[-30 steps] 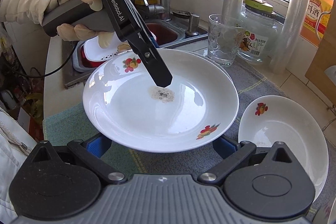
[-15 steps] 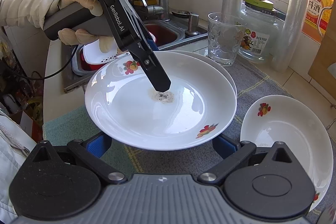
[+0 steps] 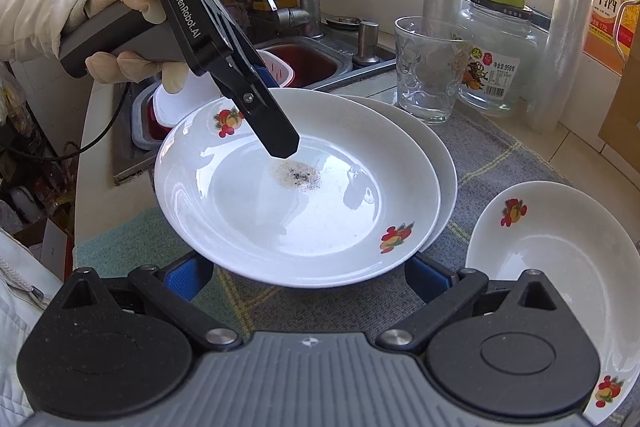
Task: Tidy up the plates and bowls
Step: 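Carry the plate with the left tool and lower it onto the placed plate, then open the left tool and withdraw it from the stacked plates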
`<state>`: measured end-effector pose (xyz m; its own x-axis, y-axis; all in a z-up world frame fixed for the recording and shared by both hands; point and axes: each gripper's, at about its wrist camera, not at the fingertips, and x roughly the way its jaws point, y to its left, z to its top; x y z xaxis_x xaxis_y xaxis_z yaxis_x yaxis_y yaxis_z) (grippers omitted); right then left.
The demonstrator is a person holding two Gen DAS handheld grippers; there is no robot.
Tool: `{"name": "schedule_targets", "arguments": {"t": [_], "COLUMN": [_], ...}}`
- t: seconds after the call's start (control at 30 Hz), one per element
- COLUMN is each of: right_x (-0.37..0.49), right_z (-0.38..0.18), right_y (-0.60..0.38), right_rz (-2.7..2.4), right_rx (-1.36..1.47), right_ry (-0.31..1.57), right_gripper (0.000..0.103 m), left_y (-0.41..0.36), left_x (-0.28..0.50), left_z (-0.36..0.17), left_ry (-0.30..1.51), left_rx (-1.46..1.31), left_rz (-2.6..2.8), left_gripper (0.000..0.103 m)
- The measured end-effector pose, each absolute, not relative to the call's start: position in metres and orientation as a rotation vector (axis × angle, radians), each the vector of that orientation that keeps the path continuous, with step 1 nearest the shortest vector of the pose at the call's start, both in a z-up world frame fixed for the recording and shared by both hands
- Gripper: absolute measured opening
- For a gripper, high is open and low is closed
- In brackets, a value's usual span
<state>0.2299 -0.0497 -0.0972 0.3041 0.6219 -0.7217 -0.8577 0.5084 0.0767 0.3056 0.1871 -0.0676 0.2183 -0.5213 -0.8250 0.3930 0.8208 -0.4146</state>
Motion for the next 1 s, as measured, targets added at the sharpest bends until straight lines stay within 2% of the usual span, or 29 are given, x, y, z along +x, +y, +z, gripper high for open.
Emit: {"name": "schedule_targets", "arguments": {"t": [1.0], "right_x": [0.223], "right_z": [-0.076], "right_y": [-0.111], "right_rz": [0.925], "right_rx": [-0.33], "right_ry": [0.736], "right_gripper": [0.103], "left_y": [0.174], "left_x": [0.279], "left_z": [-0.056], "left_ry": [1.139], "left_rx": [0.054], "left_rz": [-0.468], "left_gripper": [0.096]}}
